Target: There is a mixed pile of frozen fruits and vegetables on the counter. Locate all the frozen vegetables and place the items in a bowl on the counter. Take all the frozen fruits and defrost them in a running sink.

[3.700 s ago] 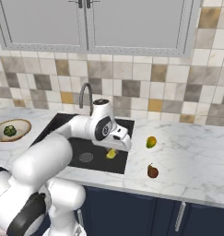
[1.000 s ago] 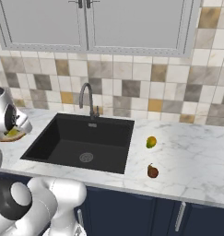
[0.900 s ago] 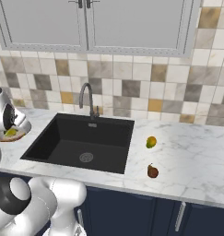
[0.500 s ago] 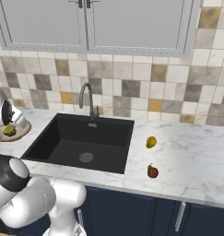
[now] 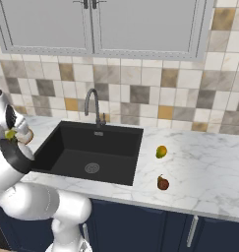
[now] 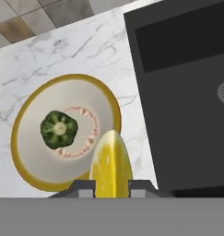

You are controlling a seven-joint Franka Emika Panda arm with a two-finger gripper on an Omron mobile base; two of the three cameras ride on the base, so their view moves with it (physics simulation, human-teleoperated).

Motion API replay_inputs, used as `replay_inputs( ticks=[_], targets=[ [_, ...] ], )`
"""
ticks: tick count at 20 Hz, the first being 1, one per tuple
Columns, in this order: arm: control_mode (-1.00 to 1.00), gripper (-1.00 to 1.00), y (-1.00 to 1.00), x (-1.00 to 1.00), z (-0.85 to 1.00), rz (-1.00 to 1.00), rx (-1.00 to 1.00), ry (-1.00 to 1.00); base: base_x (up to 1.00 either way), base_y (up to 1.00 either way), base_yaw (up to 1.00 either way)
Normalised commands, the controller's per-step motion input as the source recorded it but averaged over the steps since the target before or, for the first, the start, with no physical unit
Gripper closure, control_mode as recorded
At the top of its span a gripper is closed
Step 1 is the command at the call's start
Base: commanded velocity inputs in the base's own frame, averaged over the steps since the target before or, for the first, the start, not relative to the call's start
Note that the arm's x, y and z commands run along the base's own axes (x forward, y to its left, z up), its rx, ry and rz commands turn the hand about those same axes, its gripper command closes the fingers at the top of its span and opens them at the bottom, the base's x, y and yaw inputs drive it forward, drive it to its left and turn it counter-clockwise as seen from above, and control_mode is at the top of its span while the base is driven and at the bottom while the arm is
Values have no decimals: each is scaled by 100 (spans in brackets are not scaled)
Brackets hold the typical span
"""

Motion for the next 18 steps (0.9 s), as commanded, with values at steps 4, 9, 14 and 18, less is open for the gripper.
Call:
replay_inputs(
  ticks=[4,9,14,18],
  targets=[
    [-100,100,30,44,-43,0,0,5,0,0,0],
    [-100,100,33,44,-31,0,-1,4,0,0,0],
    [-100,100,54,24,-16,0,-10,1,0,0,0],
    [-100,100,51,17,-25,0,-13,1,0,0,0]
  ],
)
